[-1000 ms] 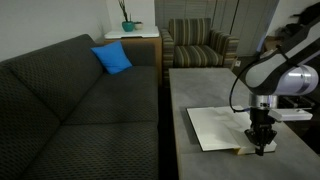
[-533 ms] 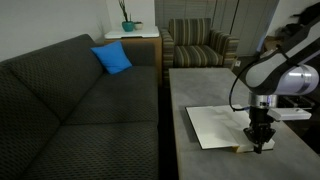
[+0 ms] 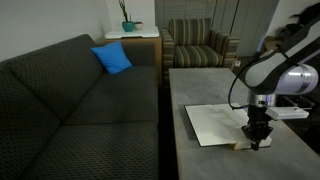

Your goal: Open the front cover of the book then move the book forward and slightly to the left

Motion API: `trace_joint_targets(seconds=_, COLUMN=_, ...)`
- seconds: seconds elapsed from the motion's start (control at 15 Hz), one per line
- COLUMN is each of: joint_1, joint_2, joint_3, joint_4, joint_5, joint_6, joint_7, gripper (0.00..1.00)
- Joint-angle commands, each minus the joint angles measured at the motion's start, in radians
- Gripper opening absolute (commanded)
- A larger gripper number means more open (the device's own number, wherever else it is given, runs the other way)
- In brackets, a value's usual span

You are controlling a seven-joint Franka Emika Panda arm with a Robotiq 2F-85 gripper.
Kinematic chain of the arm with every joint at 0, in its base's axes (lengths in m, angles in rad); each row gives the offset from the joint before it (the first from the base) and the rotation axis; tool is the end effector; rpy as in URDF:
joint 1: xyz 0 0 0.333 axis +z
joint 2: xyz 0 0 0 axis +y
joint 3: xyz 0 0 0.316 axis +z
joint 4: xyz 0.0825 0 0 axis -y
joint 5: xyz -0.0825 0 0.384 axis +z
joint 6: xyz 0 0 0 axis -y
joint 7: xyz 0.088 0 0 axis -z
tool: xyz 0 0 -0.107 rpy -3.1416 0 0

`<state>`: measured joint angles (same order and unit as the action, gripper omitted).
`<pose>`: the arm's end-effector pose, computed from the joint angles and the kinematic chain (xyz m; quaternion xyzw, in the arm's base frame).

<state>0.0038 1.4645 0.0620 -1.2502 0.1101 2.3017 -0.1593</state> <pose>0.5946 0.0391 -0.1630 -0.9755 -0.0448 0.2007 0.0778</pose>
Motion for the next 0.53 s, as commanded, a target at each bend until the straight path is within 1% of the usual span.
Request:
trace_joint_targets(seconds=0.0, joint_1=0.007, joint_2=0.000, joint_3=0.002, joint_4=-0.012, joint_5=-0.019, joint_6=0.067, joint_7=0.020, gripper=0.00)
trace_joint_targets(seconds=0.47, joint_1=0.028, joint_2=-0.001, joint_3=-0.003, joint_4=0.006, joint_5=-0.036, joint_6=0.094, joint_7=0.025, gripper=0.00)
